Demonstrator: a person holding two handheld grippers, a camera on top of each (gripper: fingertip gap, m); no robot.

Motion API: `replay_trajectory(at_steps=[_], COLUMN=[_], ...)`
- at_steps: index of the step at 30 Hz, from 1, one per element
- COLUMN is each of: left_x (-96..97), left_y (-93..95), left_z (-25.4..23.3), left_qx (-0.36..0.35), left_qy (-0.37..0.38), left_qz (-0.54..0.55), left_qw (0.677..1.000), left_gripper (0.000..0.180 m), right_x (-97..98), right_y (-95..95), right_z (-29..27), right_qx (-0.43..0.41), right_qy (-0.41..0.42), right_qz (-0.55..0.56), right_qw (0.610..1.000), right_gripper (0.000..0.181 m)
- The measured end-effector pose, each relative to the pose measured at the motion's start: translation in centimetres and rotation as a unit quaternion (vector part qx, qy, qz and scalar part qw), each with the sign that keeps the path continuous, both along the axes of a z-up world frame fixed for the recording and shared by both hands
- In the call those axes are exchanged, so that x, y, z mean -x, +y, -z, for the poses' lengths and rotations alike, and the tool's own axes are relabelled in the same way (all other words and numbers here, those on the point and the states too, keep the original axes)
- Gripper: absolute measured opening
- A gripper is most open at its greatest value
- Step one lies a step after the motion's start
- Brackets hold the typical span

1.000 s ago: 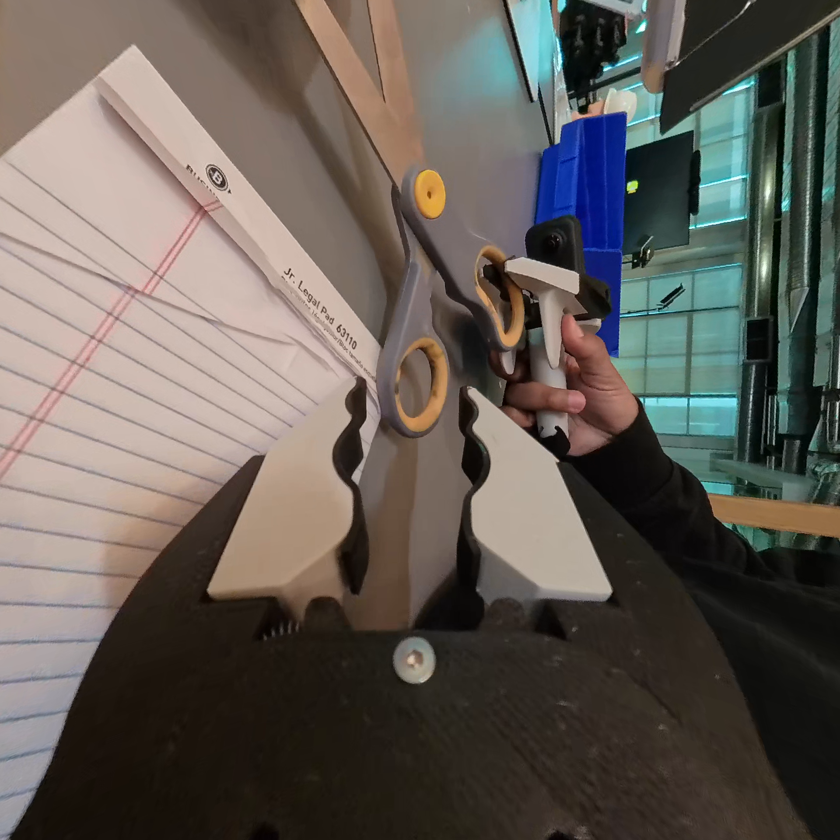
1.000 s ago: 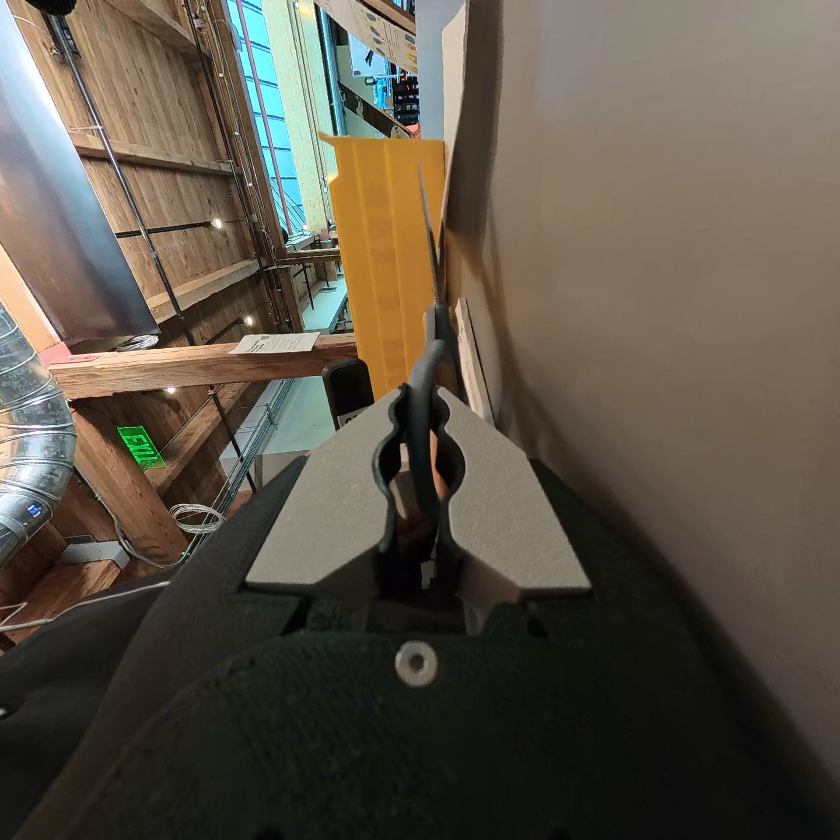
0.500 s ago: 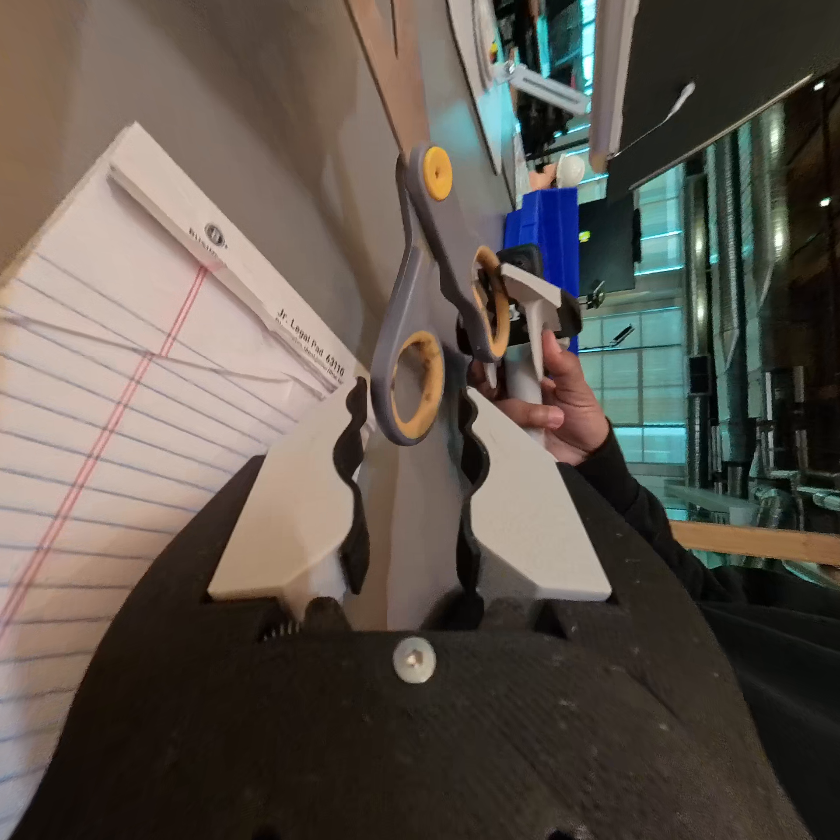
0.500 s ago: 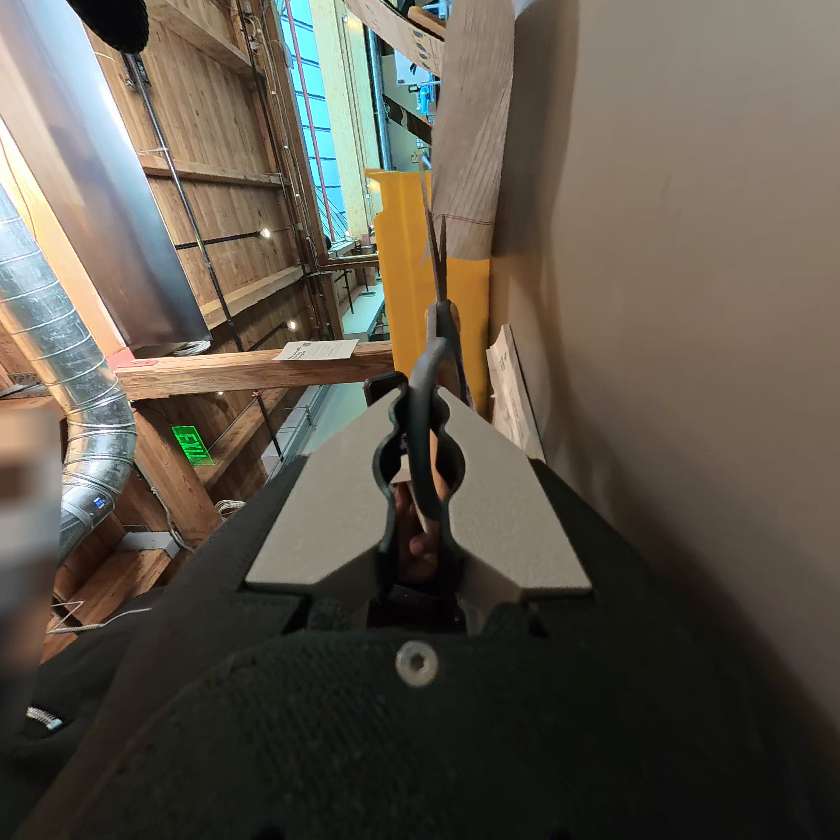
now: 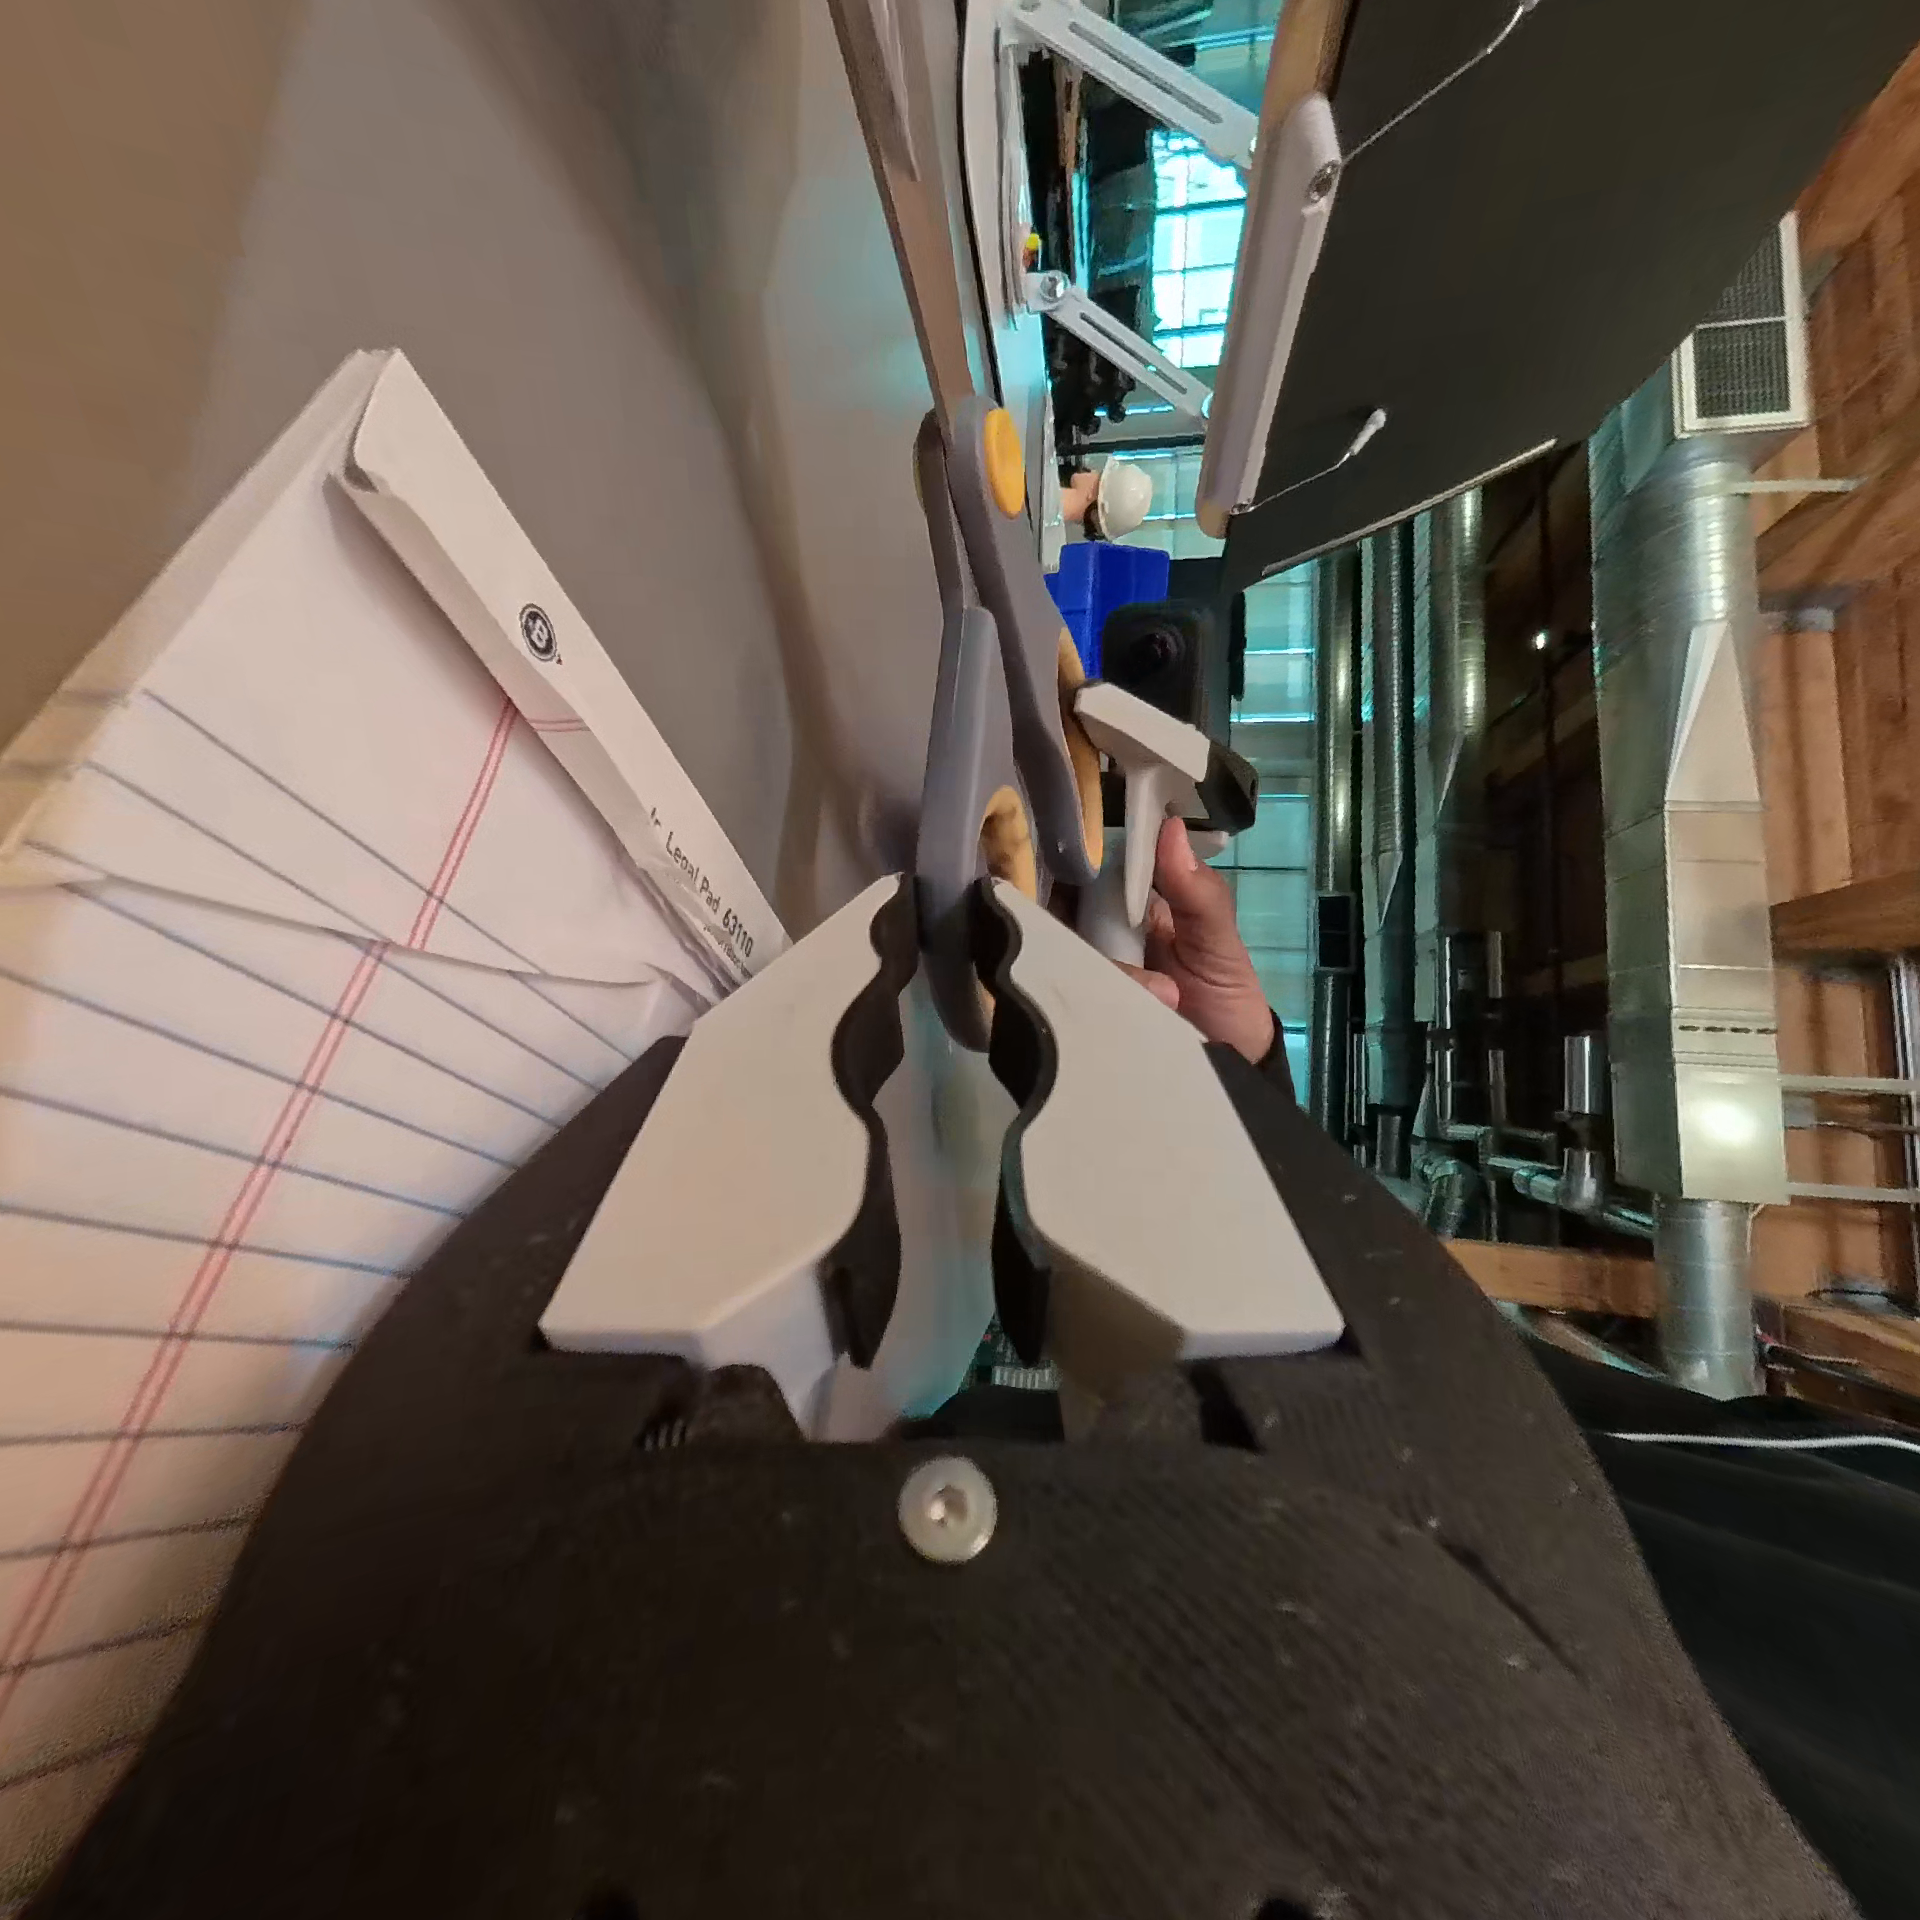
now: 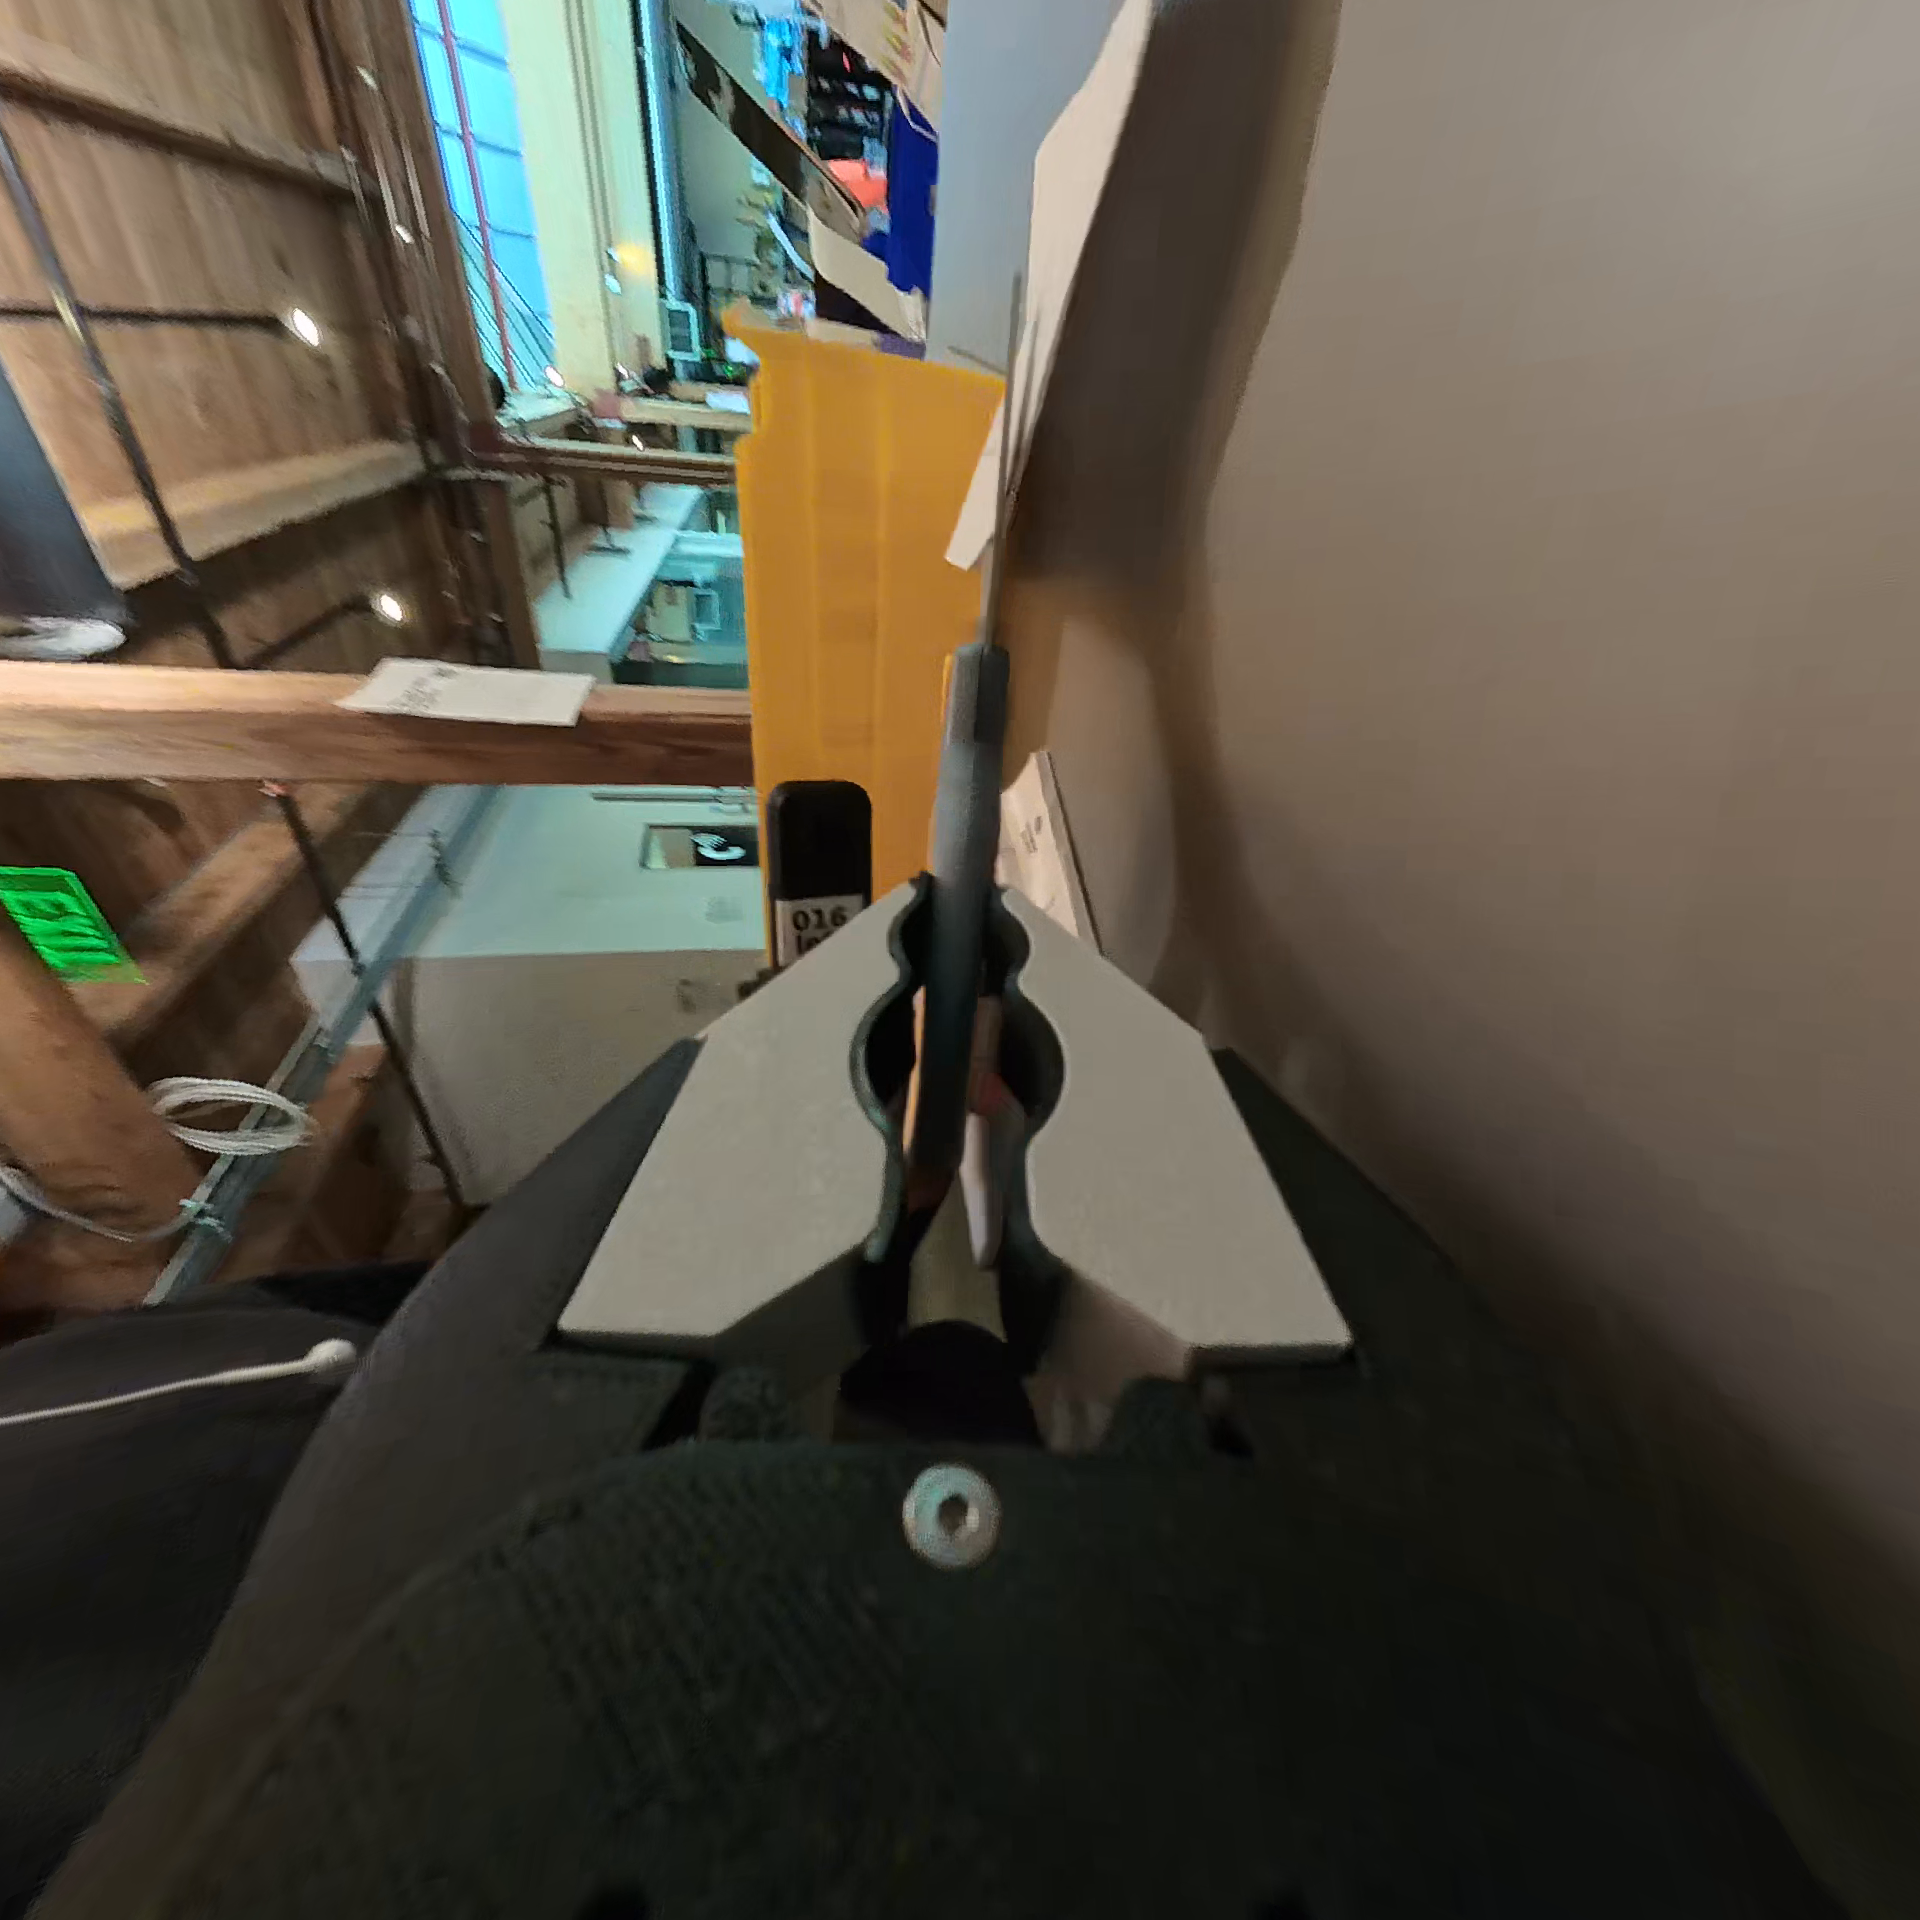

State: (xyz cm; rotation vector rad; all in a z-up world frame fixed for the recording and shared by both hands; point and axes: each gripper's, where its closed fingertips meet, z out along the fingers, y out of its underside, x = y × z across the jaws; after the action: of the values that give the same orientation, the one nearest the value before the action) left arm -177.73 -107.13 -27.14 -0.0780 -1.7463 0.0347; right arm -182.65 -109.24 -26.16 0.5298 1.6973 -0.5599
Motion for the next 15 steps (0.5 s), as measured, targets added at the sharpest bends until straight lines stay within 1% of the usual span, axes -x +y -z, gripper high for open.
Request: replay_trajectory(at_steps=[4,15], left_x=[0.1,0.0], left_y=[-0.4,-0.4], left_z=[0.1,0.1], left_qx=[-0.006,0.013], left_qy=[0.008,-0.001], left_qz=[-0.005,0.009], left_qw=[1.000,1.000], left_gripper=[0.007,0.007], right_x=[-0.6,-1.4], right_y=[0.0,0.4], right_z=[0.2,-0.1], right_qx=[0.008,0.018], right_qy=[0.035,0.029], right_qz=[-0.023,-0.009], right_qw=[0.999,0.999], right_gripper=[0.008,0.008])
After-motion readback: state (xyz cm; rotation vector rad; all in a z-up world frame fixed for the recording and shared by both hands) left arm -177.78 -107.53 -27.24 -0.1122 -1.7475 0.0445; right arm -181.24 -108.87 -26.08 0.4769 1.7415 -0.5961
